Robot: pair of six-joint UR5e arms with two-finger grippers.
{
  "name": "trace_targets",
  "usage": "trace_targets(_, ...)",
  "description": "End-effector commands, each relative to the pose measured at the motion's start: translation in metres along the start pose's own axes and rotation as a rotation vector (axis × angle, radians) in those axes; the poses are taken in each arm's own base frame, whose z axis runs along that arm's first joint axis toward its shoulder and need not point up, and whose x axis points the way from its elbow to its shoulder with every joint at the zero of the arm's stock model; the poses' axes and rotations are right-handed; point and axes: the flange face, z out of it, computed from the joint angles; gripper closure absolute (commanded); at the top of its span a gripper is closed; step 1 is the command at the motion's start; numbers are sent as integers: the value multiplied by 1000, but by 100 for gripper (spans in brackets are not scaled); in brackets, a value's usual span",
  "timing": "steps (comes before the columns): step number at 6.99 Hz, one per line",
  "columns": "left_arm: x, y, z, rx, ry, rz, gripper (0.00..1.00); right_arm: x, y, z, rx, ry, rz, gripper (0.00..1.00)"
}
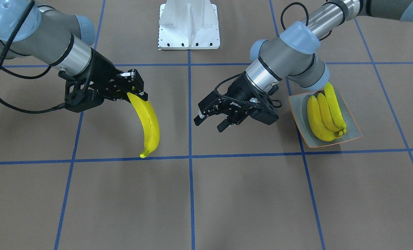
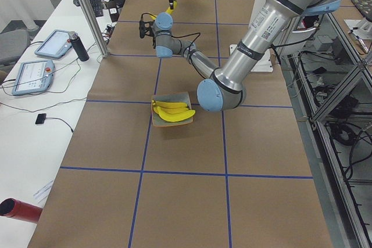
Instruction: Transfer all bananas from basket to plate
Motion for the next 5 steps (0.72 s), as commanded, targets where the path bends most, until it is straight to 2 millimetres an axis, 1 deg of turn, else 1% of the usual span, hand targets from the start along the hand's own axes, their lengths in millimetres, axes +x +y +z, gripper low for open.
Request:
trace_targets(1,24,15,8,-20,38,-8,0,-17,18,13,33,-54,15,100)
trace_targets(2,30,18,12,-25,47,-4,0,-23,22,11,34,-64,4,100)
trace_targets(3,37,20,14,-27,55,-1,0,-28,25,13,40,-69,-4,100)
trace_targets(4,39,22,15,-31,58,-2,0,-33,27,10,45,-77,-11,100)
trace_targets(5,43,21,18,-28,60,-3,0,-34,28,10,44,-79,-13,100)
